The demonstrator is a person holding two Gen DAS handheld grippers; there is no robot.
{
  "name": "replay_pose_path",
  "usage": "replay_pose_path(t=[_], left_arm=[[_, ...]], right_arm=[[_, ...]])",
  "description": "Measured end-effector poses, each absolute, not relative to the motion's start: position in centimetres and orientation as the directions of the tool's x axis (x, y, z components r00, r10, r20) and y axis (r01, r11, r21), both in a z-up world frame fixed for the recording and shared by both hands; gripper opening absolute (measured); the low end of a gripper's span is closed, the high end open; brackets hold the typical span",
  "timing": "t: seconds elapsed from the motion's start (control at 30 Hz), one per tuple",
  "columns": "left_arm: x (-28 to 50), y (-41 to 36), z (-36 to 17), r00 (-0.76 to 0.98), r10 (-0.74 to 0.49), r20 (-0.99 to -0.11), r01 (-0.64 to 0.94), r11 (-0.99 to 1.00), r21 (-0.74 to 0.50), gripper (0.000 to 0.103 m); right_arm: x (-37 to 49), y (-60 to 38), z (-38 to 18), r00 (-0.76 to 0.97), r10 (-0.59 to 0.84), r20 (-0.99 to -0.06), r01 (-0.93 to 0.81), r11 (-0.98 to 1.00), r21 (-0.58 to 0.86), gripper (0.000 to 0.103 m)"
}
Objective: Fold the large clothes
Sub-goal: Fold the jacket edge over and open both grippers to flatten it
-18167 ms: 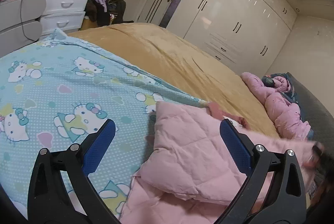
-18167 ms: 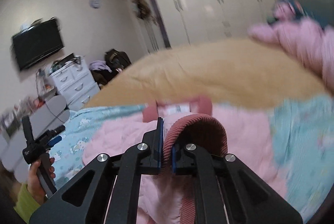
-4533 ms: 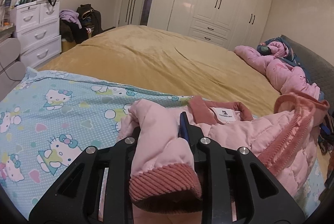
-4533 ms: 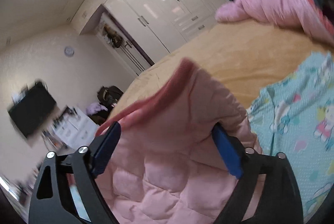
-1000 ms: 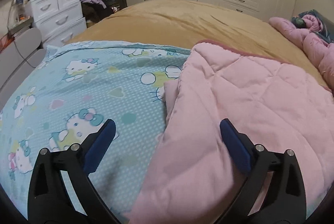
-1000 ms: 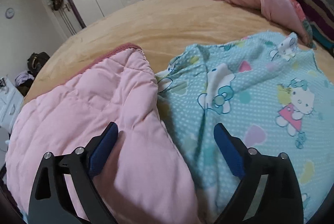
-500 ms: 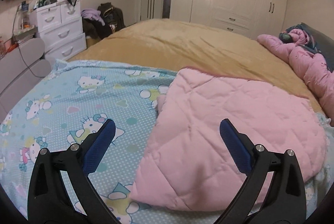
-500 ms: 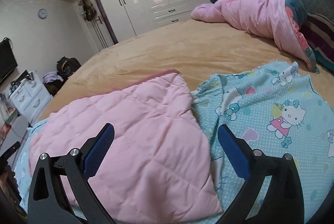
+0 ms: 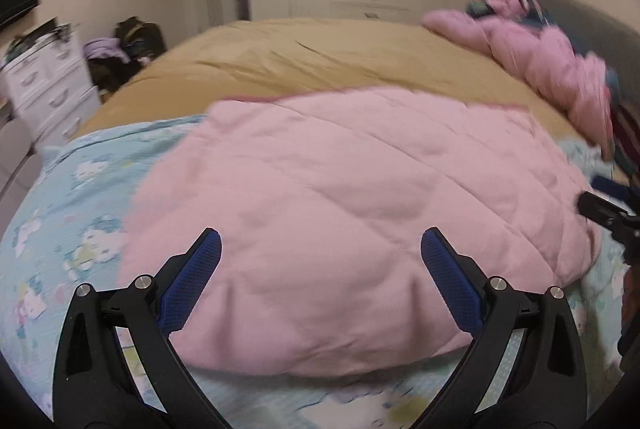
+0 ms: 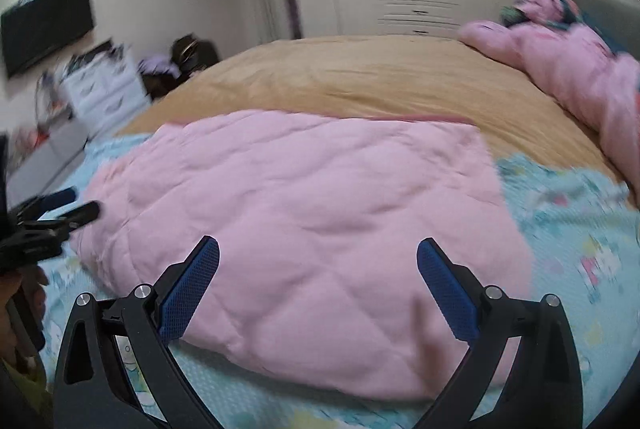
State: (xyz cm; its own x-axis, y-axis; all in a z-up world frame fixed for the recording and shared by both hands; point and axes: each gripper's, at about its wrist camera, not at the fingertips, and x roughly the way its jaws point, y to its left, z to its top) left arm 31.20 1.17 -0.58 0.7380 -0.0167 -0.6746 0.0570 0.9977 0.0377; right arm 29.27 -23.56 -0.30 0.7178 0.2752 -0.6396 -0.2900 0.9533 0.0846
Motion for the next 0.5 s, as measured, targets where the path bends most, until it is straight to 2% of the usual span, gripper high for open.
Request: replay_pose_path(t=[0.1, 0.17, 0.23, 0.37, 0.5], left_arm=[[34.0, -0.1, -3.9, 0.62, 0.042, -0.784, 0.046, 0.995, 0.09, 0.094], [34.8, 0.5, -5.1, 0.609, 0.01, -0.793, 0.036, 0.999, 0.04, 0.095], [35.1, 0.7, -6.0, 0.601, 0.001, -0.799, 0.041, 0.999, 0.031, 0.095], [35.1, 0.6, -6.6, 0.621, -0.001, -0.783, 0.039, 0.999, 0.03, 0.095], [33.7, 1.2, -5.4, 0.661, -0.049, -0.749, 0.058, 0.998, -0.014, 0.094]], right_arm=[[31.7, -20.9, -2.4, 0.647, 0.236, -0.725, -0.317, 0.948, 0.026, 0.099], [33.2, -19.8, -4.6, 0.592, 0.18, -0.786, -0.326, 0.945, -0.03, 0.099], [34.2, -19.8, -5.8, 0.559, 0.185, -0.809, -0.313, 0.95, 0.001, 0.099], [34.9, -19.6, -6.5, 0.558, 0.188, -0.808, -0.309, 0.951, 0.007, 0.099], [33.5, -20.5, -5.0, 0.592, 0.243, -0.769, -0.327, 0.944, 0.047, 0.099]])
